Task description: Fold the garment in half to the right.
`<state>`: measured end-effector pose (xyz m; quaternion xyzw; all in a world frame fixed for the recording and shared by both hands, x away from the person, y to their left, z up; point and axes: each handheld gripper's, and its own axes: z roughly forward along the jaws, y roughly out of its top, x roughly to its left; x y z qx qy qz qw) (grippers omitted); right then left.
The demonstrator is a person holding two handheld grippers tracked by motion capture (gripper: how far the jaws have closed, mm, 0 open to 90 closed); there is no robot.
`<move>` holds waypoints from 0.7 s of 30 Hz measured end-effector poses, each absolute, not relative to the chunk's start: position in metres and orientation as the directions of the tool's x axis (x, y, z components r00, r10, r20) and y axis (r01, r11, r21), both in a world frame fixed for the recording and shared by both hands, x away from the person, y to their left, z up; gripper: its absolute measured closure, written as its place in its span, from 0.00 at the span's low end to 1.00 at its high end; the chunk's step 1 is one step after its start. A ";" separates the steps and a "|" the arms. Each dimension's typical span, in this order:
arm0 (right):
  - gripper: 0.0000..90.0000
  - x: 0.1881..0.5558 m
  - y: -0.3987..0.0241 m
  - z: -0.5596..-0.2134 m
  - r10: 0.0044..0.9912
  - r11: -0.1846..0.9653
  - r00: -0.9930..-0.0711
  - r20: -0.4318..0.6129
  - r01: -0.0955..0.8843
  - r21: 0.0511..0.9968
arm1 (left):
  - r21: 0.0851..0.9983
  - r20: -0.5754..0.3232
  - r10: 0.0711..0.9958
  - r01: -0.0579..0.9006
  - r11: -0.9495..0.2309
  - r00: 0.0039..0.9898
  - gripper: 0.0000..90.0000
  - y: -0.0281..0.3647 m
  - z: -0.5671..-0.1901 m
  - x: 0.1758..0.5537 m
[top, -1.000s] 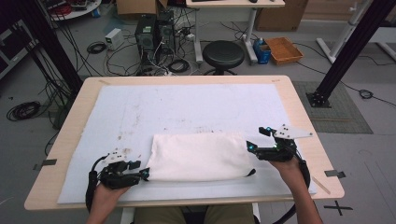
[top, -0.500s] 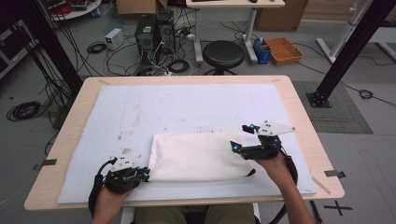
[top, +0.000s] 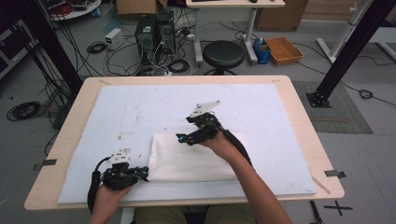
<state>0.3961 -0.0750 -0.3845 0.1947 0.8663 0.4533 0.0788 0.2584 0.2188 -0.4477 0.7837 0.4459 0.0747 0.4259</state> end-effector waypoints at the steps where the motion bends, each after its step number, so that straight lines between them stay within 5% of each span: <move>1: 0.24 0.401 -0.061 -0.388 0.398 0.533 -0.916 0.044 0.271 0.802 | 0.734 -0.268 0.762 0.637 -0.235 0.590 0.96 0.219 -0.448 0.259; 10: 0.39 0.424 0.009 -0.414 0.389 0.636 -0.920 0.051 0.308 0.707 | 0.737 -0.281 0.750 0.635 -0.230 0.598 0.97 0.219 -0.446 0.260; 17: 0.59 0.428 0.026 -0.429 0.388 0.692 -0.922 0.013 0.301 0.656 | 0.749 -0.282 0.740 0.622 -0.229 0.611 0.97 0.219 -0.444 0.259; 21: 0.89 0.425 0.032 -0.435 0.350 0.720 -0.937 -0.017 0.257 0.644 | 0.768 -0.269 0.735 0.599 -0.227 0.623 0.97 0.218 -0.441 0.259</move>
